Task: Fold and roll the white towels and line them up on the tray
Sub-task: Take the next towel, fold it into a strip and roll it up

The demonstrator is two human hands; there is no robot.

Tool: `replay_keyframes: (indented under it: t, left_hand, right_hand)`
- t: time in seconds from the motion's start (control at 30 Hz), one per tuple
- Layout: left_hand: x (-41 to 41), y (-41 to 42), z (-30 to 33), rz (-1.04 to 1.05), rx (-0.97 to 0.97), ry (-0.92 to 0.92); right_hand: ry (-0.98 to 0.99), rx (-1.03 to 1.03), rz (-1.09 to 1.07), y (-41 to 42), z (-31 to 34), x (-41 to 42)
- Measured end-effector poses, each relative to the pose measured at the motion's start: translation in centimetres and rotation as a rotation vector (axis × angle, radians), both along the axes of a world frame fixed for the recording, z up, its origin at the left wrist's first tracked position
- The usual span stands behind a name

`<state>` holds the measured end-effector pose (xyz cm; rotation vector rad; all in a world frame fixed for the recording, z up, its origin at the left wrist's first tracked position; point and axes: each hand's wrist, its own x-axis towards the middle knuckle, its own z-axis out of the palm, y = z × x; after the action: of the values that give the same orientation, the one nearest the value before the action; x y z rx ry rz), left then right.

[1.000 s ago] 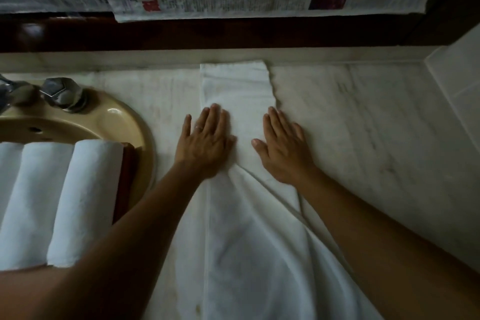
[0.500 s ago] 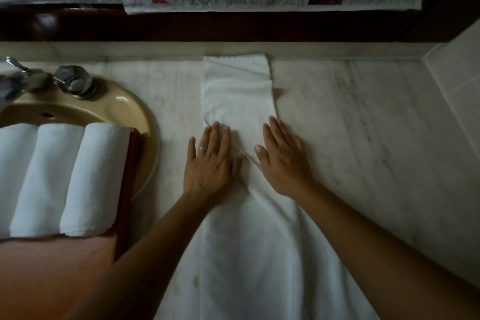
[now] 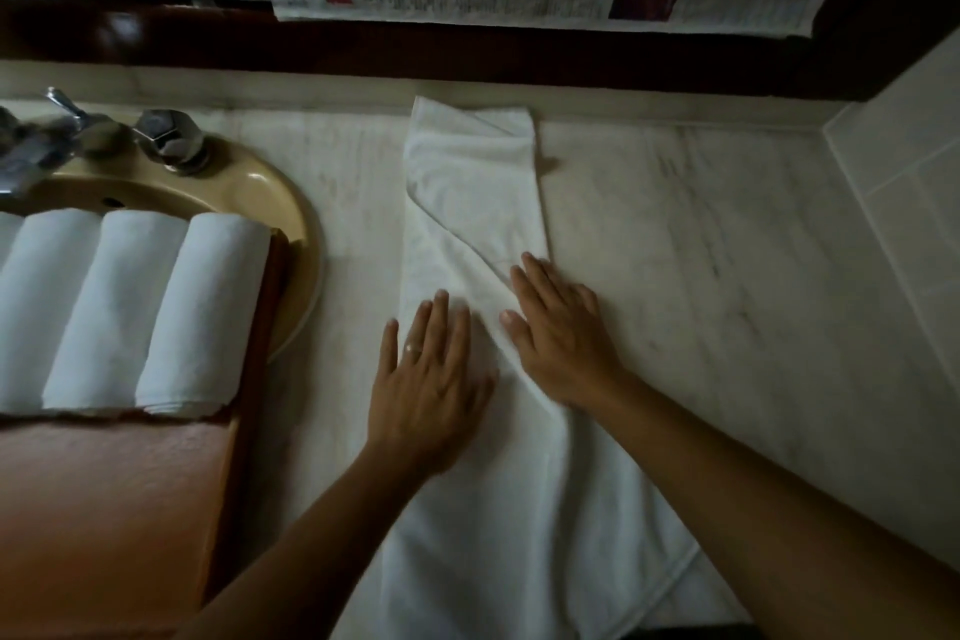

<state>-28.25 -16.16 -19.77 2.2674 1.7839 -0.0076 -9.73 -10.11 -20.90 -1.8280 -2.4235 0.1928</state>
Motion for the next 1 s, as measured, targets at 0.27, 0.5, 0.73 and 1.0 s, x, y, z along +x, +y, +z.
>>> replay_keyframes:
  t: [0.27,0.5,0.73,1.0]
  left_hand:
    - [-1.0,1.0,-1.7,0.021,-0.066,0.062]
    - [5.6,-4.7,2.6,0.146,0.255,-0.179]
    - [15.7,-11.4,1.6,-0.235,0.270,-0.133]
    - [19.2,-11.5,1.0,-0.226,0.193,0.002]
  right_hand:
    - [0.010,-0.180,-0.015,3.6,0.4,-0.9]
    - [0.136,-0.197,-0.034,6.0,3.8,0.1]
    - [0.190,-0.299,-0.014,4.6,4.6,1.9]
    - [0.096,-0.254,0.005,4.2,4.4,2.2]
